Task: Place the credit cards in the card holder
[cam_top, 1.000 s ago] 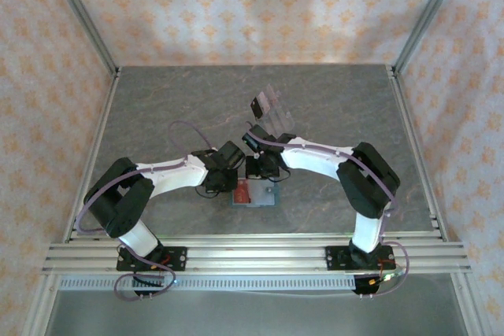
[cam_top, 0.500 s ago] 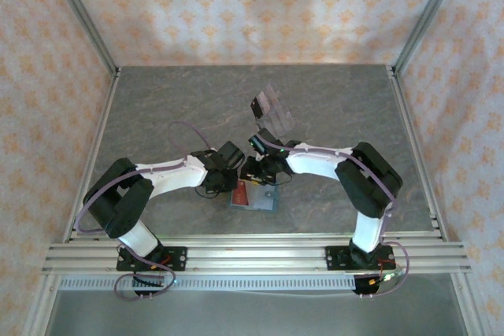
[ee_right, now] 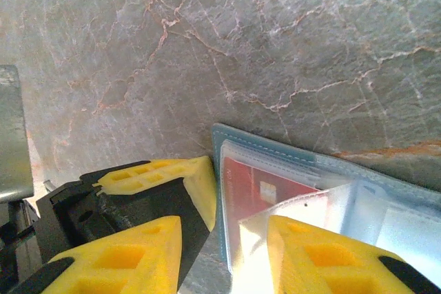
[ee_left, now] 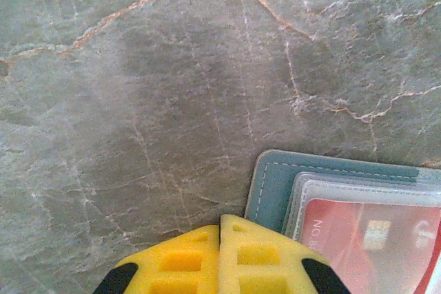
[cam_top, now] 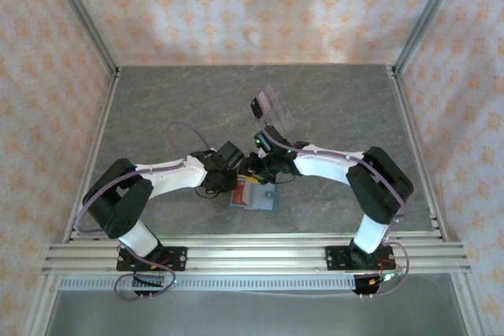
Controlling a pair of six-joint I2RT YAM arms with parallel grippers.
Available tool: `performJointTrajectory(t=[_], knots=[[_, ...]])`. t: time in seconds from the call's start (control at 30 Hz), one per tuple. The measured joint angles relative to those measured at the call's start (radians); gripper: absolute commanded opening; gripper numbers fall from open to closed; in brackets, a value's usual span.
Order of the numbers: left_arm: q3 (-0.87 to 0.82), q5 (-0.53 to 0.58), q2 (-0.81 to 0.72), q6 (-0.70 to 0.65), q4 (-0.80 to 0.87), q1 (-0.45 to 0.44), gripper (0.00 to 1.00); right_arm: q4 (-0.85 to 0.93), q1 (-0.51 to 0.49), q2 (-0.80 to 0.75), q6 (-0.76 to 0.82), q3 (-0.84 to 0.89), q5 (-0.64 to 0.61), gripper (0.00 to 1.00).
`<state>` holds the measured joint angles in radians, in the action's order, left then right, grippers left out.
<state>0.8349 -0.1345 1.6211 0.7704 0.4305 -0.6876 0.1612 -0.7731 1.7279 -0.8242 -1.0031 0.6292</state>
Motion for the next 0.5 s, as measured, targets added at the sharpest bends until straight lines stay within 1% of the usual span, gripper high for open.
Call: performJointTrajectory(t=[0.37, 0.5], knots=[[-0.014, 0.001, -0.024, 0.016, -0.009, 0.000, 0.00, -0.058, -0.001, 0.032, -0.051, 0.020, 0.033, 0.40], [-0.030, 0.002, -0.039, 0.015, -0.027, 0.000, 0.05, -0.120, -0.003, 0.083, -0.088, 0.020, 0.031, 0.43]])
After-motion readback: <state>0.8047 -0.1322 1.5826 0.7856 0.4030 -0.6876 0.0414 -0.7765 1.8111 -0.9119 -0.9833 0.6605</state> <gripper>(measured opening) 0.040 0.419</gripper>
